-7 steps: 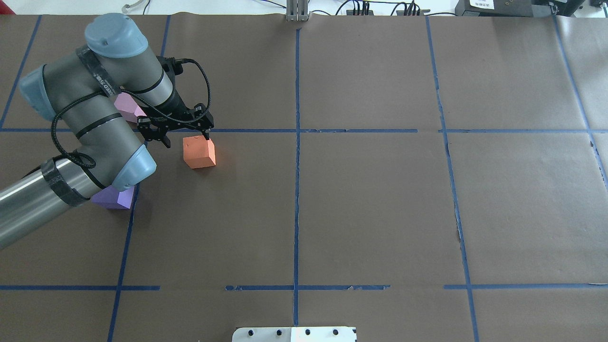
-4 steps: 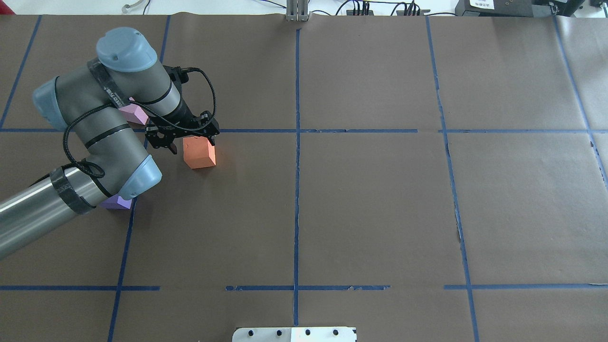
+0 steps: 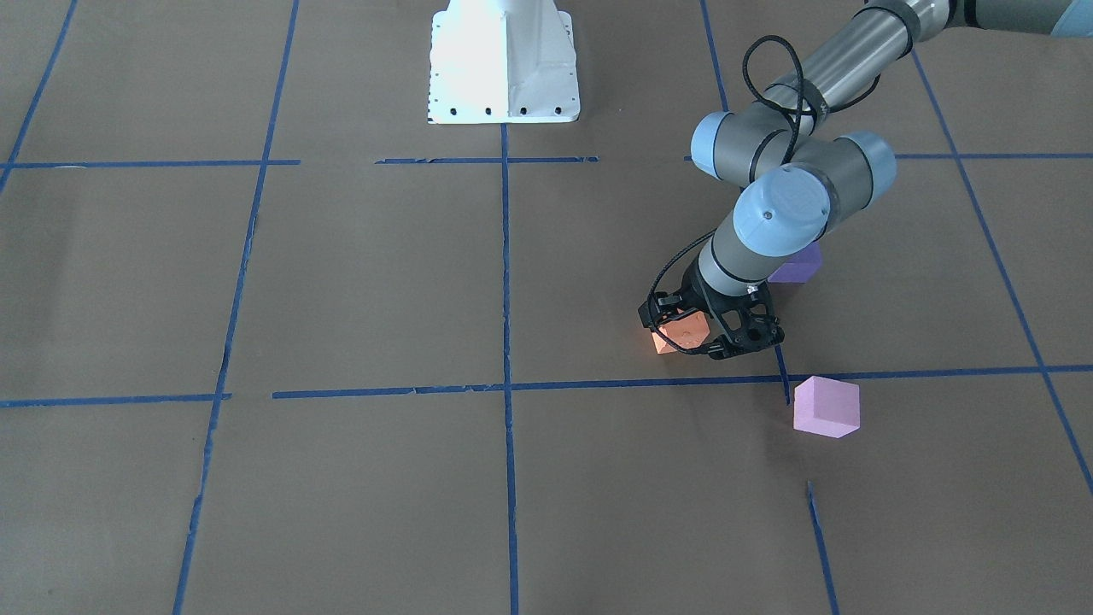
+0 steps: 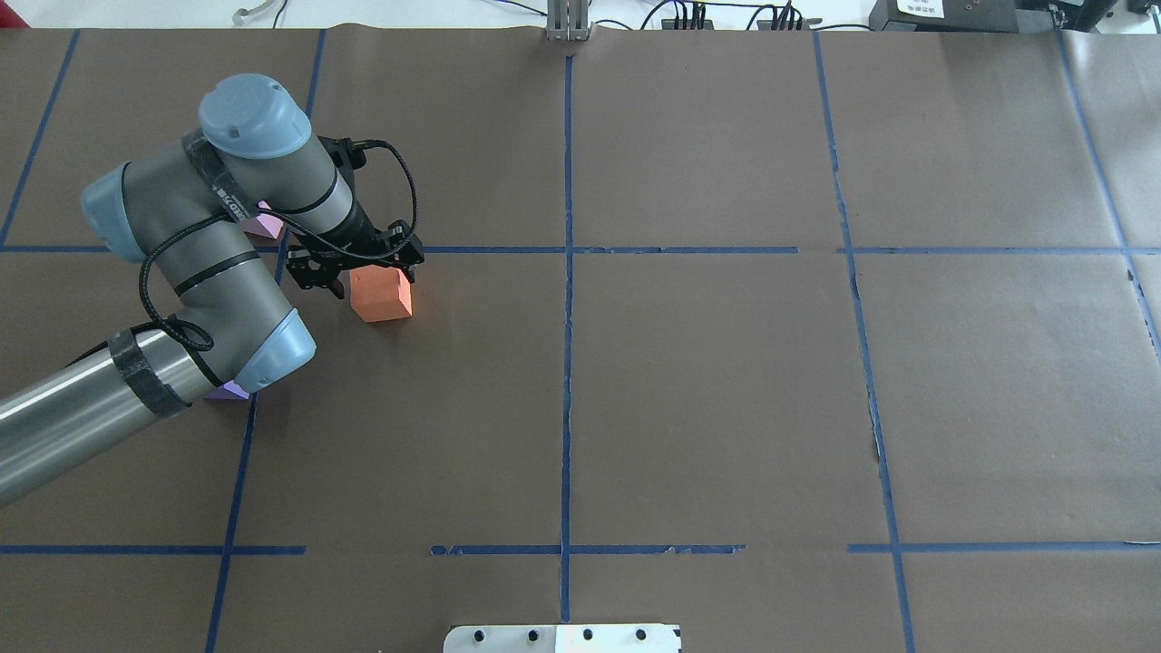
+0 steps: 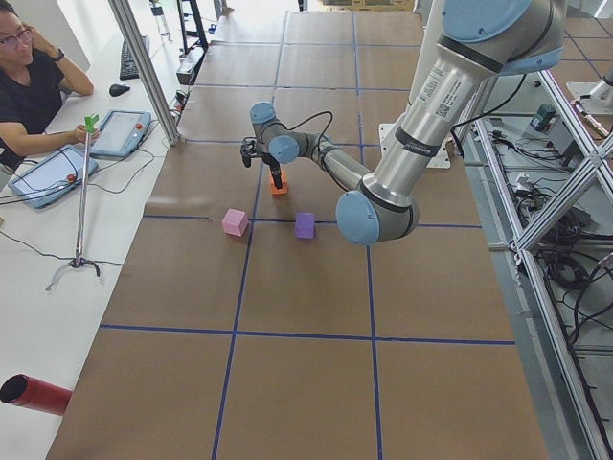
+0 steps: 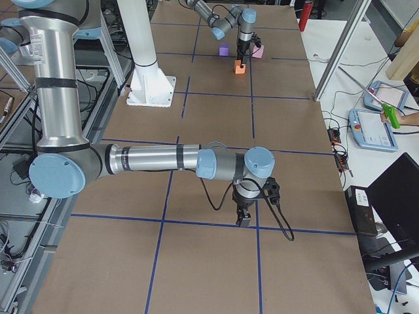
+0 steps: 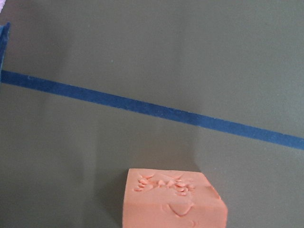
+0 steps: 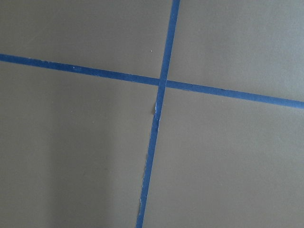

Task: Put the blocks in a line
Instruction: 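Close the left gripper on the orange cube and lift it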

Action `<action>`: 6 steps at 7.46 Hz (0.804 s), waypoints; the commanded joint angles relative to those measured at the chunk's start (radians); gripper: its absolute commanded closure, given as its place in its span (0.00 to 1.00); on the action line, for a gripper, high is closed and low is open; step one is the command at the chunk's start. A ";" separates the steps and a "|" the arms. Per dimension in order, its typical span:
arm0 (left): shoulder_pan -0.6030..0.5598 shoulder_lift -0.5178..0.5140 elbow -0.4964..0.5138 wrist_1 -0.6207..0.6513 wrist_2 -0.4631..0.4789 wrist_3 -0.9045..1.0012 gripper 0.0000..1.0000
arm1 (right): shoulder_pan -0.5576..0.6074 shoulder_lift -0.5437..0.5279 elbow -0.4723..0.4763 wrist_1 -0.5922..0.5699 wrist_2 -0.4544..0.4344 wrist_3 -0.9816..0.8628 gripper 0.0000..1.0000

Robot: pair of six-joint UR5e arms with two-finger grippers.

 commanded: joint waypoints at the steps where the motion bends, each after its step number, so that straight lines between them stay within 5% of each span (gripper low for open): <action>1: 0.019 0.000 0.011 -0.028 0.035 -0.020 0.06 | 0.000 0.000 0.000 0.000 0.000 0.000 0.00; 4: 0.021 0.009 0.010 -0.068 0.043 -0.014 0.82 | 0.000 0.000 0.000 0.000 0.000 0.000 0.00; 6: -0.035 0.015 -0.047 -0.036 0.034 -0.006 0.91 | 0.000 0.000 0.000 0.000 0.000 0.000 0.00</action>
